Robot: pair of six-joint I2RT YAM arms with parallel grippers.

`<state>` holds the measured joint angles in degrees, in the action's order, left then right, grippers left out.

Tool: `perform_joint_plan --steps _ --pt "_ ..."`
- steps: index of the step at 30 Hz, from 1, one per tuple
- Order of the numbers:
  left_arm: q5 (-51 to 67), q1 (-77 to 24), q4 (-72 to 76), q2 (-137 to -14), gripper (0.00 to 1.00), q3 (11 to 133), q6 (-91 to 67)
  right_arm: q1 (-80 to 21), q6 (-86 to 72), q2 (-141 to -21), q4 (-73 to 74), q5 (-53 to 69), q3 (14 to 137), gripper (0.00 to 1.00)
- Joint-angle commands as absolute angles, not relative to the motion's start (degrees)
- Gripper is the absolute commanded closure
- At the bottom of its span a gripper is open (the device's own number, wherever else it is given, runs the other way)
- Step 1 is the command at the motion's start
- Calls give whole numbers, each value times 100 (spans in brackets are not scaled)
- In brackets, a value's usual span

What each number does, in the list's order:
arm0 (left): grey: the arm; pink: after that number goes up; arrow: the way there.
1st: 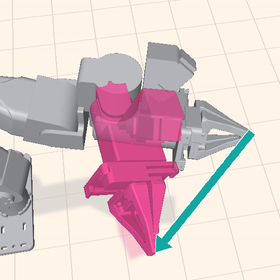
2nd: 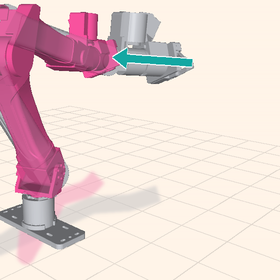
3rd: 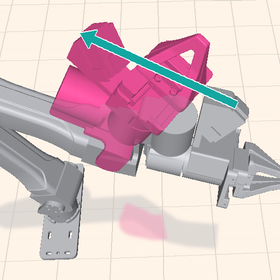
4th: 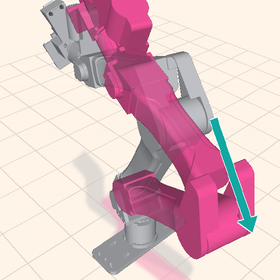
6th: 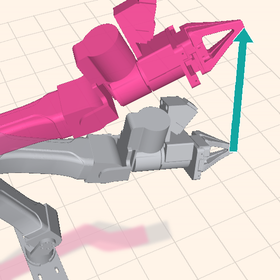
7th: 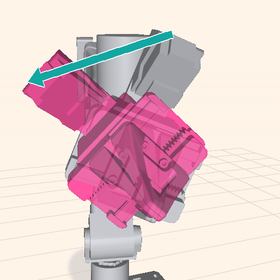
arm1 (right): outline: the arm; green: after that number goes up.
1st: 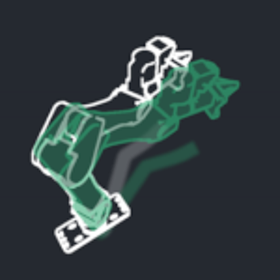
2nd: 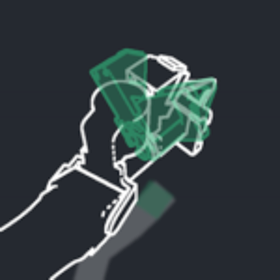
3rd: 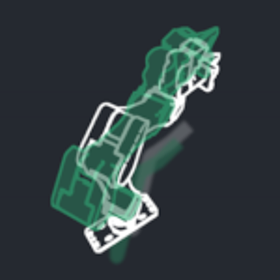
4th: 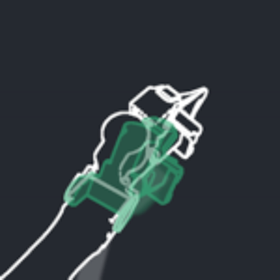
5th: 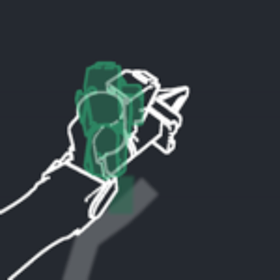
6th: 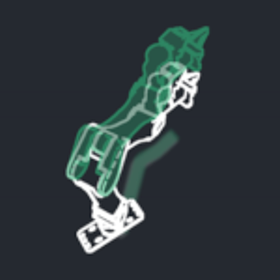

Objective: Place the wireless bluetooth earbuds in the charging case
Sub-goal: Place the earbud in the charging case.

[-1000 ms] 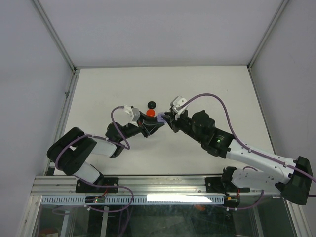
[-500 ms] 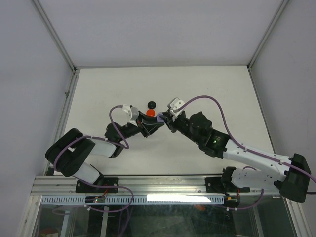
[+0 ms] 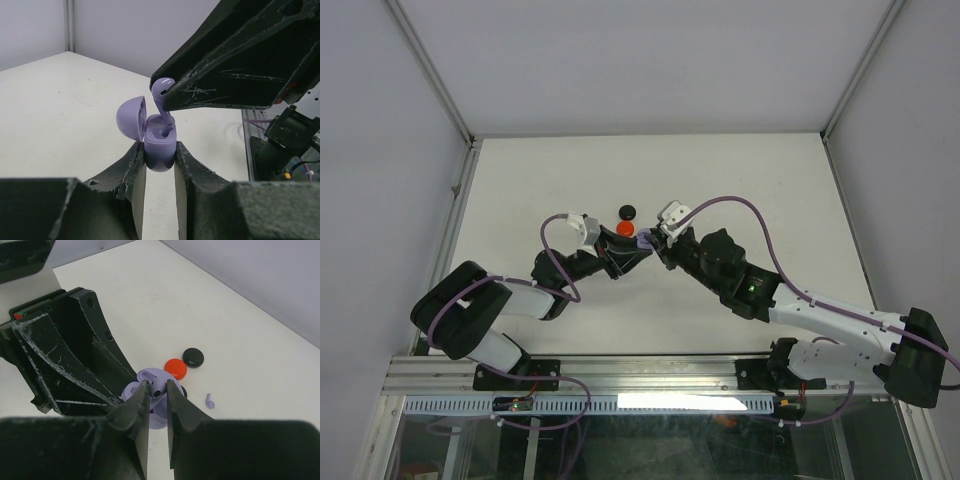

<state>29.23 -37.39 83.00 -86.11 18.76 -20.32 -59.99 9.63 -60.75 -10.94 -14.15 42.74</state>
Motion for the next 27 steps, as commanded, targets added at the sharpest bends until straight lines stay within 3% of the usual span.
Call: perform_joint_plan --steps 1,27 --pt "2995 -3709 9485 -8407 100 1893 -2218 -6047 1029 -6098 -1474 -1447 4339 92" --pt "2922 -3717 9352 -8330 100 1906 -2417 -6135 1145 -6170 -1716 -1504 4183 92"
